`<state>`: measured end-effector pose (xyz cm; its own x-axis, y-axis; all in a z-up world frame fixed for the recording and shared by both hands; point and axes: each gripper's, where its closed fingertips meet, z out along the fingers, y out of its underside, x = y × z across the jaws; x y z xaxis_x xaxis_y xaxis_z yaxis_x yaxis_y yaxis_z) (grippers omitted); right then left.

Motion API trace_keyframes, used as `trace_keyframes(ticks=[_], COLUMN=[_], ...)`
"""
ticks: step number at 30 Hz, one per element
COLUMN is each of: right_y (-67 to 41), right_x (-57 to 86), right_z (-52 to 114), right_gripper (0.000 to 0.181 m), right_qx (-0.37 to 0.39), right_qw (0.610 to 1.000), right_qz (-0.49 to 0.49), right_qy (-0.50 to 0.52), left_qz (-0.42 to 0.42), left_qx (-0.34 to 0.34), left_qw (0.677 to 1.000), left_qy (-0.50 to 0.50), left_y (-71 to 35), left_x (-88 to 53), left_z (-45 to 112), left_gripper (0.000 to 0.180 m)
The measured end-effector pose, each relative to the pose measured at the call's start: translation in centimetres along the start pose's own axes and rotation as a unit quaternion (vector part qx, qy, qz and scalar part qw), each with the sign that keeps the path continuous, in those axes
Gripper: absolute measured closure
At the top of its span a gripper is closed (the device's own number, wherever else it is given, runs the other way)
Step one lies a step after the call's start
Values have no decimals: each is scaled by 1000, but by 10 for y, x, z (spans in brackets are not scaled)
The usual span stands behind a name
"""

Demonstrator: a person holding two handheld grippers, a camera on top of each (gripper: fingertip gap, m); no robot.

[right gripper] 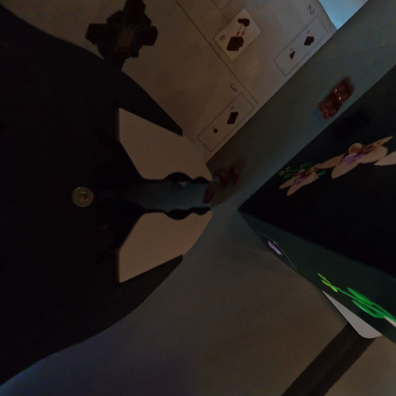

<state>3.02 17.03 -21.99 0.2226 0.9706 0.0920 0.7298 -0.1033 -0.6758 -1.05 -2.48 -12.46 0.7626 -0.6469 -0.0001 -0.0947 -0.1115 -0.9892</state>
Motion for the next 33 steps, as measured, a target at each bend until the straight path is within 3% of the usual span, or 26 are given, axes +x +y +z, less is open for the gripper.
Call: trace_keyframes(ticks=[9, 14, 19, 23, 30, 33], right_y=[-15, -3, 21, 14, 18, 26], right_x=[-6, -47, -100, -121, -132, -129], right_z=[-41, -70, -53, -52, -66, -70], right_gripper=[167, 167, 167, 167, 143, 150], right_qx=[49, 40, -1, 31, 41, 26], right_qw=[998, 998, 1000, 997, 988, 986], right_qz=[43, 39, -6, -34, -89, -107], right_qy=[-27, -5, -10, -60, -116, -122], left_qz=[0, 9, 13, 17, 18, 17], left_qx=[-4, -6, -6, -6, -7, -9], left_qw=[1000, 1000, 1000, 1000, 1000, 1000], left_qy=[-5, -3, -2, -1, -1, 0], left_y=[5, 5, 5, 5, 6, 8], left_x=[-2, 1, 3, 6, 6, 6], left_z=[1, 3, 3, 2, 2, 3], left_gripper=[166, 166, 165, 165, 165, 165])
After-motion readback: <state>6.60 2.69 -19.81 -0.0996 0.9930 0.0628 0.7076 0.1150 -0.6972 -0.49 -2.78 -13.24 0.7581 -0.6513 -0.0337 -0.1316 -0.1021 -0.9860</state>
